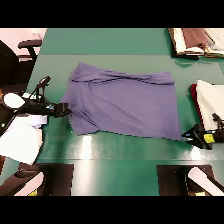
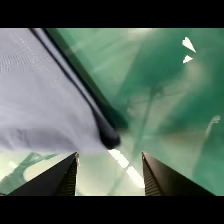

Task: Fold the shirts.

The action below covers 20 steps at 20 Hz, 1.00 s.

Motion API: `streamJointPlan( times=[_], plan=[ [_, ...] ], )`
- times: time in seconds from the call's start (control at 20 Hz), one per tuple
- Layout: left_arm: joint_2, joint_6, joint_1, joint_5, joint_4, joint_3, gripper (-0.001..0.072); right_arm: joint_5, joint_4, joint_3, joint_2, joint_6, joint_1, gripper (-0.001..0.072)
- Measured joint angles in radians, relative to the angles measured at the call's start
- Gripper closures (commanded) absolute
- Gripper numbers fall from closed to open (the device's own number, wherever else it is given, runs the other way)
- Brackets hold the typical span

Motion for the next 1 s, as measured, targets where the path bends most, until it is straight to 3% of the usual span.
streamJointPlan(
  times=[0.05,0.1,0.15,0.2,0.25,0.6,1.0],
  plan=[
    [0.000,0.000,0.000,0.000,0.000,0.001,0.0681,-0.010,0.024,-0.002,-0.021,-0.002,0.024,0.0311],
    [0.000,0.000,0.000,0.001,0.000,0.002,0.0682,-0.021,0.043,0.001,-0.040,-0.004,0.054,0.0425],
    [0.000,0.000,0.000,0.001,0.000,0.002,0.0682,-0.038,0.050,0.011,-0.059,-0.006,0.089,0.0490],
    [0.000,0.000,0.000,0.001,0.000,0.002,0.0682,-0.053,0.057,0.023,-0.074,-0.007,0.126,0.0613],
    [0.000,0.000,0.000,-0.001,0.000,0.002,0.0682,-0.073,0.063,0.041,-0.087,-0.008,0.168,0.0682],
    [0.055,0.015,0.000,-0.113,0.046,0.181,0.0682,-0.094,0.079,0.301,0.023,-0.009,0.335,0.0696],
    [0.176,0.003,0.000,-0.150,0.103,0.919,0.0683,-0.096,0.083,0.922,0.259,0.002,0.259,0.0696]
  ],
)
